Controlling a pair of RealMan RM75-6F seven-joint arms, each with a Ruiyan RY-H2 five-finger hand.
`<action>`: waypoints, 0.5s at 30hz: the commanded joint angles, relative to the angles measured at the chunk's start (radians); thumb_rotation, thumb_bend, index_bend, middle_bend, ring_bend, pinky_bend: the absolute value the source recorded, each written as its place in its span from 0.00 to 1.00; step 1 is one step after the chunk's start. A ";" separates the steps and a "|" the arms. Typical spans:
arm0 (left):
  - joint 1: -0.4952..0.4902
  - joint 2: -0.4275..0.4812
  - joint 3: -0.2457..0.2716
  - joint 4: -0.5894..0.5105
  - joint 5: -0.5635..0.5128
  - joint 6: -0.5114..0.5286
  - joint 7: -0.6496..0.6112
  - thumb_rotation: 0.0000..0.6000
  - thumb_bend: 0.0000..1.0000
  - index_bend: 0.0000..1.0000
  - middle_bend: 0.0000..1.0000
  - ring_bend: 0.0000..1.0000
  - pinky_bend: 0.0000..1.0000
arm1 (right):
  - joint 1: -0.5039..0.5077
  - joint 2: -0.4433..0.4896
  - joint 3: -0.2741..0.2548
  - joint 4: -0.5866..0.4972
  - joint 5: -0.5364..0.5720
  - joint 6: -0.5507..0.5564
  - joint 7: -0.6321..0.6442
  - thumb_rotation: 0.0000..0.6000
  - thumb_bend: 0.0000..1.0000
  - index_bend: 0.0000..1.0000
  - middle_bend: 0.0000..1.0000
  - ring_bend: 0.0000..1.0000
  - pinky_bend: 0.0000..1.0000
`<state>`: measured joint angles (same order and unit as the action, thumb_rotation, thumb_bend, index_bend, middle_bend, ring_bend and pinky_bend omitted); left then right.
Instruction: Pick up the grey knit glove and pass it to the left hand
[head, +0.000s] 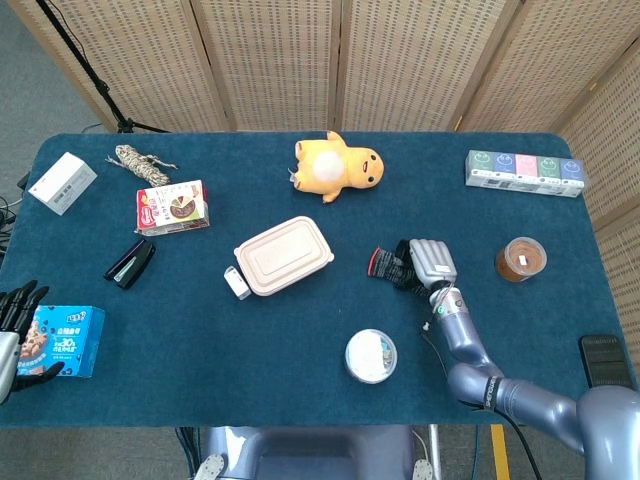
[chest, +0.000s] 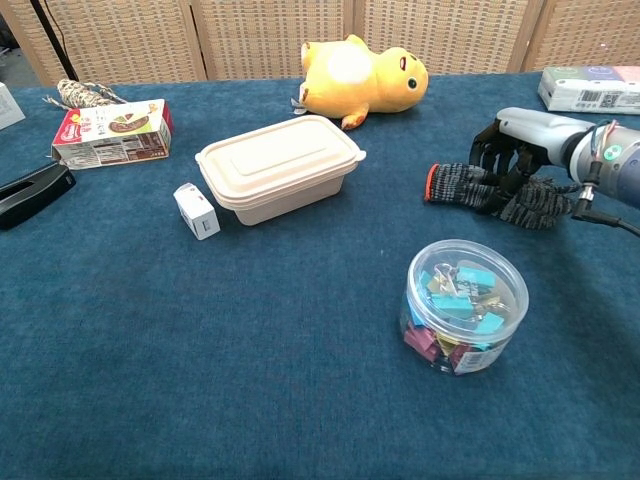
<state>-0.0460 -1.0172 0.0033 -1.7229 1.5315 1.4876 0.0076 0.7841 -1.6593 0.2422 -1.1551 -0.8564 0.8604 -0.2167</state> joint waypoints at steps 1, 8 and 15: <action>0.000 -0.001 0.001 0.000 -0.001 -0.002 0.002 1.00 0.06 0.00 0.00 0.00 0.00 | -0.018 -0.004 -0.003 -0.002 -0.048 0.034 0.031 1.00 0.15 0.53 0.58 0.50 0.56; -0.005 -0.006 0.005 -0.004 0.003 -0.012 0.019 1.00 0.06 0.00 0.00 0.00 0.00 | -0.044 0.033 -0.003 -0.054 -0.110 0.050 0.077 1.00 0.24 0.56 0.59 0.52 0.56; -0.041 -0.001 -0.001 -0.006 0.035 -0.044 0.017 1.00 0.06 0.00 0.00 0.00 0.00 | -0.072 0.103 -0.003 -0.176 -0.149 0.052 0.113 1.00 0.25 0.56 0.59 0.52 0.56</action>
<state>-0.0773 -1.0199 0.0057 -1.7291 1.5564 1.4510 0.0284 0.7228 -1.5810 0.2381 -1.2943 -0.9950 0.9138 -0.1169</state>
